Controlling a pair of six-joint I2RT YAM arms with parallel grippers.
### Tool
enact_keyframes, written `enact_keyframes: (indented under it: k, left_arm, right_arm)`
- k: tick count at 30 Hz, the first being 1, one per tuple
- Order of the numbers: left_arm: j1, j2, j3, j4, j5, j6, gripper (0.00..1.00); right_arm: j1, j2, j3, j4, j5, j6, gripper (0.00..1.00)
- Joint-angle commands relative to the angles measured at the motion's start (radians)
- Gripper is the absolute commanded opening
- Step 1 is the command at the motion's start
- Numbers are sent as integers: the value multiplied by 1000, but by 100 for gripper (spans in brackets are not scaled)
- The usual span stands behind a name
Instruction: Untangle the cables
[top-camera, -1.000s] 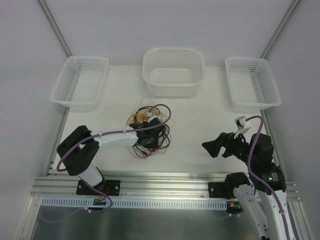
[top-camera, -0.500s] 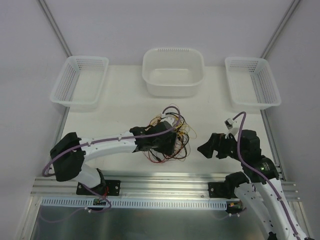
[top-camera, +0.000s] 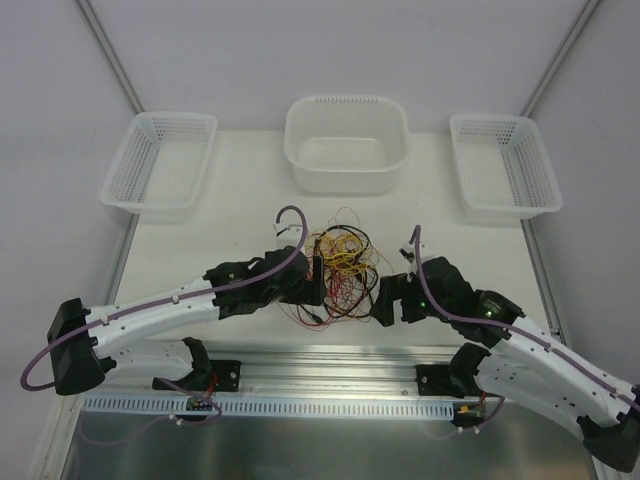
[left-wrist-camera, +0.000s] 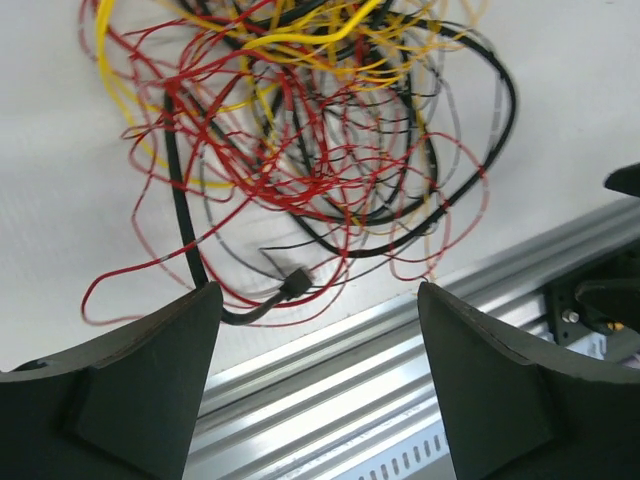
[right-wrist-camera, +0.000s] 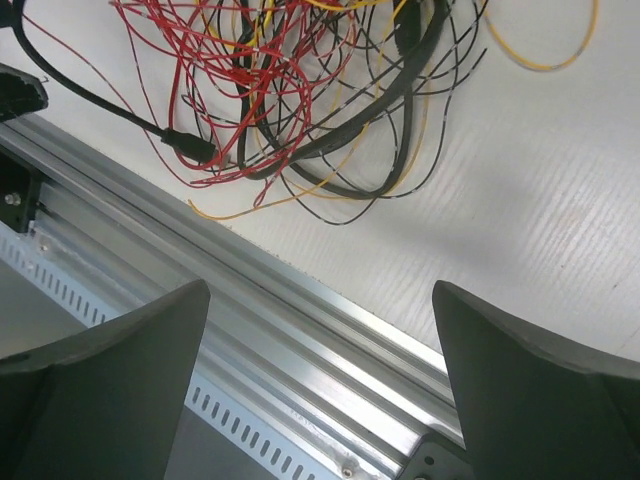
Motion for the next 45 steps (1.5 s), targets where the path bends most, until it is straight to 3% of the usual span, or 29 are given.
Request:
enact_keyframes:
  k: [1,11,18,25,28,32,36,45]
  left_arm:
    - [1,-14,-37,-96,-97,-69,79]
    - [9,44,-65,-102,-175,-124,72]
    - [7,-47,-72,-112,-175,-127,85]
    - [7,-184,-65,-122,-126,-93,88]
    - [7,-204,-74,-126,-117,-98,84]
    - [7,-163,-100,-126,-106,-133,68]
    - [7,-89,-111,-128,-109,-155,58]
    - [9,63,-83,-126,-160,-174,45]
  right_arm:
    - [102,78,63,96,188,57,100]
    - [268,195,107,125,321,80,100]
    - [296,184,120,109,348,80,100]
    - [299,155,124,96,370,74,100]
    - [299,149,121,95,373,74,100]
    - [299,147,117,93,371,80,99]
    - [300,137,112,92,376,83,100]
    - [302,146,84,127,393,83,99]
